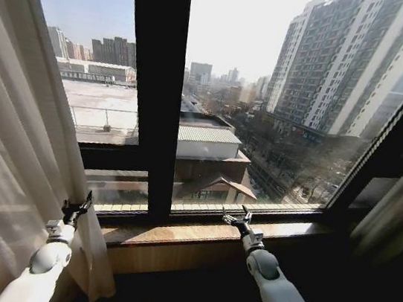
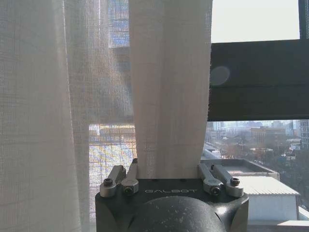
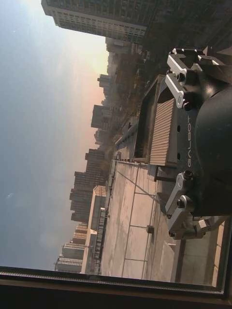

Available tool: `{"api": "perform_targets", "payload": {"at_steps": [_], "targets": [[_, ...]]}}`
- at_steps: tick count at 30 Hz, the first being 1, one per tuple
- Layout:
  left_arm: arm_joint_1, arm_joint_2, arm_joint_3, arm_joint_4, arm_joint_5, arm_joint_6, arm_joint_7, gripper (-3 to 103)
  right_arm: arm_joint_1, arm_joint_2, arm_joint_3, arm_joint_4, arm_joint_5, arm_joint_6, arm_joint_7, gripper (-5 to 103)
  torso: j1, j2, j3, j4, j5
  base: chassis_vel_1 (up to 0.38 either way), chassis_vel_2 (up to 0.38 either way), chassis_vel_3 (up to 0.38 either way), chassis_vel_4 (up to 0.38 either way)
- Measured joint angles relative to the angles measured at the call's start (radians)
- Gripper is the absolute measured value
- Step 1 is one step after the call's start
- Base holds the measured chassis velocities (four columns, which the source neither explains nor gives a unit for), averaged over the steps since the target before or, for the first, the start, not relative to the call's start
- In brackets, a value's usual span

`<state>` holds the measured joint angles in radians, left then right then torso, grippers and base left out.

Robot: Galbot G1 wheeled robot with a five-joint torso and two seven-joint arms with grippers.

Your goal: Open the curtains by pulling them apart, changing their state from closed to fully open.

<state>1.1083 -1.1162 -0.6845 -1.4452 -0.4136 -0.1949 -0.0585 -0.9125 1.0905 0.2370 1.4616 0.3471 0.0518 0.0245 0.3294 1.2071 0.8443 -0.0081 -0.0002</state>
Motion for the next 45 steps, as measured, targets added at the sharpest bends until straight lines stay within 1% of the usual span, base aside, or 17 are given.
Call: {"api": "perform_targets", "payload": {"at_steps": [1,3,8,9,11,13,15,22,30,36,40,45], "targets": [[0.001,0.003,-0.004,0.002,-0.001,-0.002,0.000,41,0.000,0.000,0.000,0.000,0.000,0.000,0.000,100,0.000,0.000,0.000,0.0000,0.0000,0.000,0.000,0.000,0.000],[0.001,0.005,-0.007,0.003,-0.001,-0.003,0.000,41,0.000,0.000,0.000,0.000,0.000,0.000,0.000,100,0.000,0.000,0.000,0.0000,-0.0001,0.000,0.000,0.000,0.000],[0.002,0.008,-0.017,0.004,-0.001,-0.004,0.001,14,0.000,0.000,0.000,0.000,0.000,0.000,0.000,100,0.000,0.000,0.000,0.0000,0.0000,0.000,0.000,0.000,0.000],[0.002,0.008,-0.017,0.004,-0.001,-0.004,0.001,14,0.000,0.000,0.000,0.000,0.000,0.000,0.000,100,0.000,0.000,0.000,0.0000,0.0000,0.000,0.000,0.000,0.000],[0.002,0.008,-0.020,0.004,-0.001,-0.004,0.001,3,0.000,0.000,0.000,0.000,0.000,0.000,0.000,100,0.000,0.000,0.000,0.0000,0.0000,0.000,0.000,0.000,0.000],[0.002,0.008,-0.021,0.004,-0.001,-0.004,0.001,3,0.000,0.000,0.000,0.000,0.000,0.000,0.000,100,0.000,0.000,0.000,0.0000,0.0000,0.000,0.000,0.000,0.000],[0.003,0.008,-0.025,0.004,-0.001,-0.004,0.001,0,0.000,0.000,0.000,0.000,0.000,0.000,0.000,100,0.000,0.000,0.000,0.0000,-0.0001,0.000,0.000,0.000,0.000],[0.003,0.012,-0.032,0.009,-0.004,-0.006,0.001,0,0.000,0.000,0.000,0.000,0.000,0.000,0.000,100,0.000,0.000,0.000,-0.0001,0.0000,0.000,0.000,0.000,0.000],[0.004,0.012,-0.037,0.015,-0.006,-0.012,0.001,0,0.000,0.000,0.000,0.000,0.000,0.000,0.000,100,0.000,0.000,0.000,-0.0001,0.0000,0.101,0.041,-0.093,-0.030],[0.001,0.018,-0.044,0.027,-0.014,-0.020,0.001,0,0.000,0.000,0.000,0.000,0.000,0.000,0.000,100,0.000,0.000,0.000,-0.0003,0.0000,0.219,0.152,-0.246,-0.175],[0.001,0.021,-0.049,0.031,-0.016,-0.025,0.001,0,0.000,0.000,0.000,0.000,0.000,0.000,0.000,100,0.000,0.000,0.000,0.0003,-0.0001,0.276,0.277,-0.281,-0.237],[0.004,0.017,-0.050,0.031,-0.017,-0.028,0.002,0,0.000,0.000,0.000,0.000,0.000,0.000,0.000,100,0.000,0.000,0.000,0.0000,-0.0001,0.291,0.316,-0.298,-0.305]]}}
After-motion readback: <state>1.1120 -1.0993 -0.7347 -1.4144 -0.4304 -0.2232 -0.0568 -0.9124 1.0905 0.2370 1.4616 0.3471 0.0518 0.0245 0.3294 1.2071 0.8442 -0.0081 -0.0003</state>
